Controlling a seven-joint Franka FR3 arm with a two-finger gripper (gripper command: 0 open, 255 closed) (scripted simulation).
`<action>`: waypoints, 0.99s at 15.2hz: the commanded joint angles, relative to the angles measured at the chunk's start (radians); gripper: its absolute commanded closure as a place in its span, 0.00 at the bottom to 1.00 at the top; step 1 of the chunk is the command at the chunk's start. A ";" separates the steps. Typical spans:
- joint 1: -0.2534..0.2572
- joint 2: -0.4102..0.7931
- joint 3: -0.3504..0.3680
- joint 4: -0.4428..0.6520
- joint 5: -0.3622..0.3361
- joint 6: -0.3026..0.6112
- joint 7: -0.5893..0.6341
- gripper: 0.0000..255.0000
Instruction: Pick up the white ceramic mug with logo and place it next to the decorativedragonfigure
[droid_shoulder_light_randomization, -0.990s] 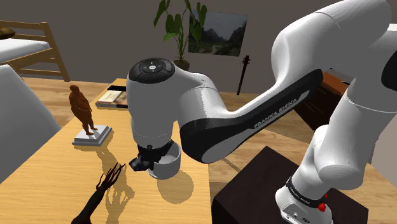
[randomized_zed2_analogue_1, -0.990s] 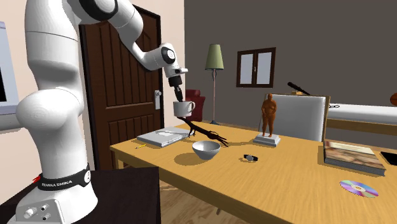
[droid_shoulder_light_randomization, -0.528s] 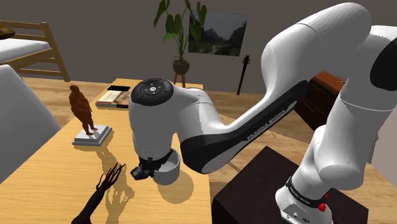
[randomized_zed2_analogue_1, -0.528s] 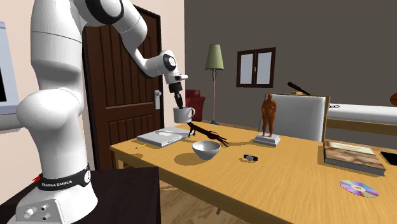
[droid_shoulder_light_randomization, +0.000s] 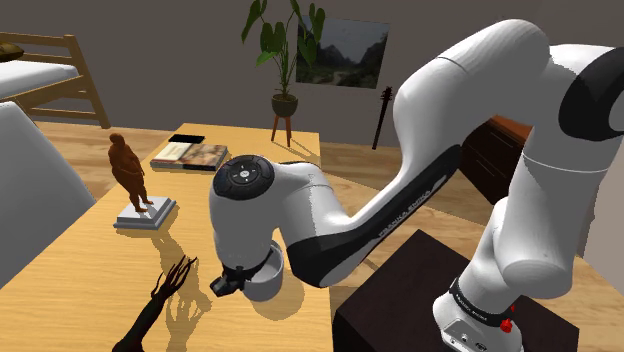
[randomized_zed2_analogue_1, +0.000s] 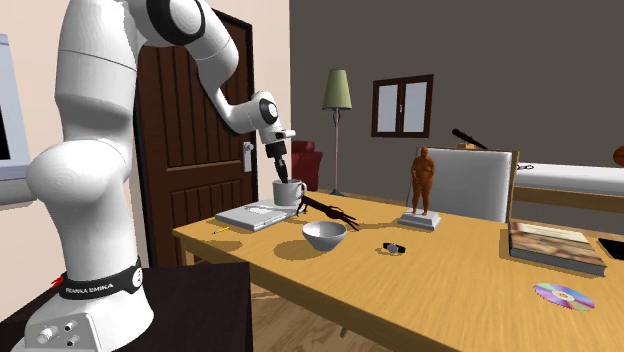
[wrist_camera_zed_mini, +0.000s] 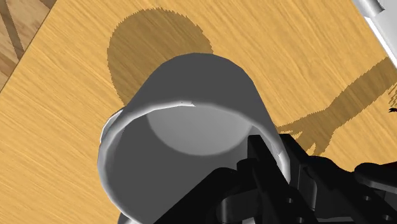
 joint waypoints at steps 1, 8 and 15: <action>0.005 0.016 -0.005 -0.007 -0.020 0.016 0.018 1.00; 0.027 0.084 -0.033 -0.026 -0.102 0.076 0.087 1.00; 0.055 0.158 -0.072 -0.033 -0.190 0.131 0.158 1.00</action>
